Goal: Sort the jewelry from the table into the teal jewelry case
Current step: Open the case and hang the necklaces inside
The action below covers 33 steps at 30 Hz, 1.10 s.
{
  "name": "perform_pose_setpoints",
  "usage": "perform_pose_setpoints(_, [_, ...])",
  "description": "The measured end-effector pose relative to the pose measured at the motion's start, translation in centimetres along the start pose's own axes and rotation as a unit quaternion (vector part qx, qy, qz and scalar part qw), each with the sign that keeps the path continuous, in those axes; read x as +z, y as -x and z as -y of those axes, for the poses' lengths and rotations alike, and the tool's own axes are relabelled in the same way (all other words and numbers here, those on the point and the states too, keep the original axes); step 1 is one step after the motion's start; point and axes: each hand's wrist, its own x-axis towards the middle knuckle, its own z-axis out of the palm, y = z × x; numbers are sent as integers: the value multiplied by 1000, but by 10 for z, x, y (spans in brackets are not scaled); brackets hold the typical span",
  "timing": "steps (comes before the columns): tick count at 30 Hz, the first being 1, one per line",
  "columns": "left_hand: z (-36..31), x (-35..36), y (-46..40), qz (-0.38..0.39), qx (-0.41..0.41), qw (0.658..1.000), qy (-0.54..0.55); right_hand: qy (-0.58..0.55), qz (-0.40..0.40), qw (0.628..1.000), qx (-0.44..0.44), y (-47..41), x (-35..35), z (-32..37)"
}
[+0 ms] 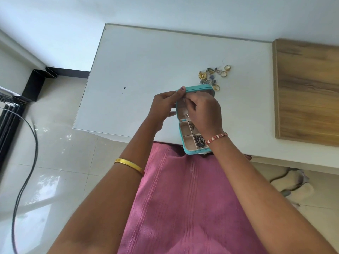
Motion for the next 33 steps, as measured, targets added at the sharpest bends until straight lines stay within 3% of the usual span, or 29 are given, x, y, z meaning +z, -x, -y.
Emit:
perform_pose_setpoints(22, [15, 15, 4, -63, 16, 998, 23, -67, -27, 996, 50, 14, 10, 1])
perform_pose_setpoints(29, [19, 18, 6, -62, 26, 998, 11, -134, -75, 970, 190, 14, 12, 10])
perform_pose_setpoints(33, [19, 17, 7, -63, 28, 998, 13, -135, -59, 956, 255, 7, 6, 15])
